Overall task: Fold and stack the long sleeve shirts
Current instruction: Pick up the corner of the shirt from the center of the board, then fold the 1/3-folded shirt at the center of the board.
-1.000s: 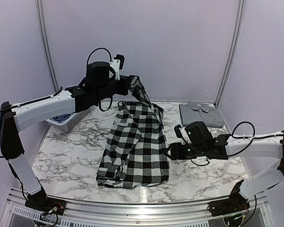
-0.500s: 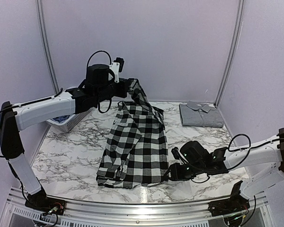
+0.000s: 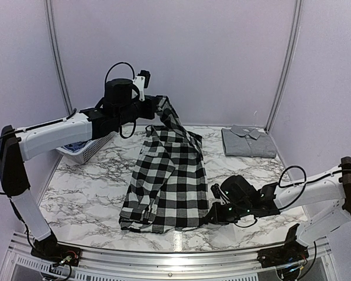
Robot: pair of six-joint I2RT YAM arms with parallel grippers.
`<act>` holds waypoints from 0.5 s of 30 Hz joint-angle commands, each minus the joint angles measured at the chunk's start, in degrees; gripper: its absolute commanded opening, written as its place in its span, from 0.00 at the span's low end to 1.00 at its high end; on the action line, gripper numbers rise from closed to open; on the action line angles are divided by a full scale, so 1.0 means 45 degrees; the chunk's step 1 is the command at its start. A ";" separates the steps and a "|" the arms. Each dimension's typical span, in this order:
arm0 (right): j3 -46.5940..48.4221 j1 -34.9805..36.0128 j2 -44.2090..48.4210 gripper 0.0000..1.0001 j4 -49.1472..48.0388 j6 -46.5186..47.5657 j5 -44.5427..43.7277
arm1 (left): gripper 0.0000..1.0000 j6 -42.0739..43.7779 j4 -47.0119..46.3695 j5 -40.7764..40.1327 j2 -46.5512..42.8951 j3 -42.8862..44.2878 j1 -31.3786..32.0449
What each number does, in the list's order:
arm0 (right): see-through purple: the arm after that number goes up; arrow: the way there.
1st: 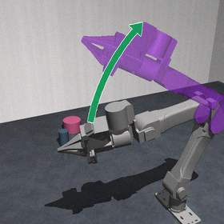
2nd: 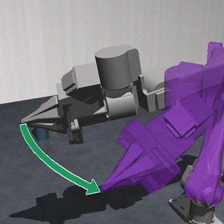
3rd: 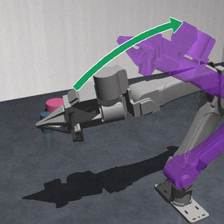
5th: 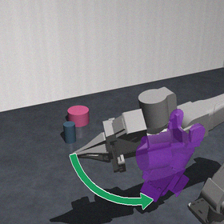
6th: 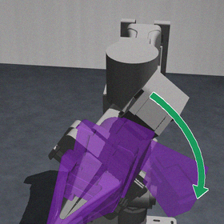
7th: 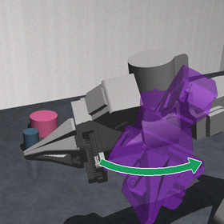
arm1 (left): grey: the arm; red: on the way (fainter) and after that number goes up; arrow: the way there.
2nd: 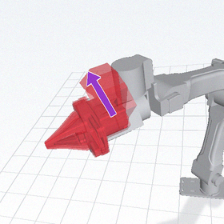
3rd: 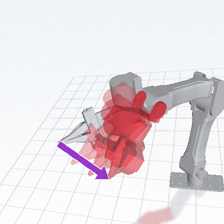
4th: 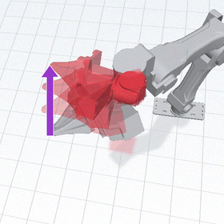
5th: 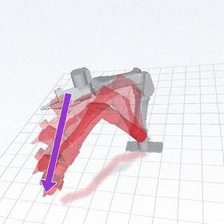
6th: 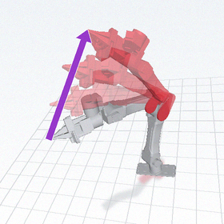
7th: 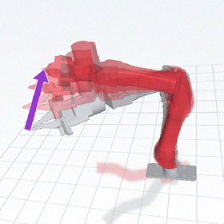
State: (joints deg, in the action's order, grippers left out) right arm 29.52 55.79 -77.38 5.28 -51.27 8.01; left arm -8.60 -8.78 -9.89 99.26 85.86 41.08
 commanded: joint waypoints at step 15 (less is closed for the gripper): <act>0.5708 0.1831 -0.1493 0.00 0.4364 0.1230 -0.2144 | 0.00 0.0115 -0.1451 -0.0740 -0.0261 0.0338 -0.1116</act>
State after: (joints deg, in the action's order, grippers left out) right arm 49.21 61.93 -80.18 19.88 -48.31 1.06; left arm -8.54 -11.57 -12.36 99.29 86.43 37.45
